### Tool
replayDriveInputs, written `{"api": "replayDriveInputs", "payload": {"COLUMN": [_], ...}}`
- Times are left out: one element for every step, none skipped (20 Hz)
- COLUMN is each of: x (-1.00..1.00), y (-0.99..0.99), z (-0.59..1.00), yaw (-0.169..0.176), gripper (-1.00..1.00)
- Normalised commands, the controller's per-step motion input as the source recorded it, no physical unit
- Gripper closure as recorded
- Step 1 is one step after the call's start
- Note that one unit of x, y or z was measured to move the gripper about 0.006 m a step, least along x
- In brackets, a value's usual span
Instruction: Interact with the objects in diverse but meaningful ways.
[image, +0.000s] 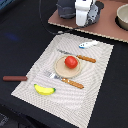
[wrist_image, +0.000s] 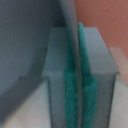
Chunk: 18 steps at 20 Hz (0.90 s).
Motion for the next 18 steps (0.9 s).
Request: {"api": "replayDriveInputs", "payload": {"x": [0.33,0.34,0.33,0.33,0.32,0.35,0.38,0.38,0.38,0.39,0.37,0.36,0.44,0.46,0.38,0.33,0.32,0.34], "y": [0.44,0.43,0.43,0.42,0.43,0.46,0.48,0.51,0.51,0.53,0.53,0.53,0.55,0.56,0.51,0.5,0.48,0.48], "z": [0.1,0.1,0.07,0.1,0.13,0.16,0.21,0.27,0.29,0.33,0.37,0.39,0.41,0.38,0.34,0.31,0.29,0.35], "yaw": [0.0,0.0,0.0,0.0,0.0,0.0,0.0,0.0,0.0,0.0,0.0,-0.002,-0.011,-0.024,-0.024,-0.025,-0.025,-0.027], "gripper": [1.0,1.0,1.0,1.0,1.0,1.0,1.0,1.0,1.0,1.0,1.0,1.0,-1.0,-1.0,-1.0,-1.0,-1.0,-1.0]}}
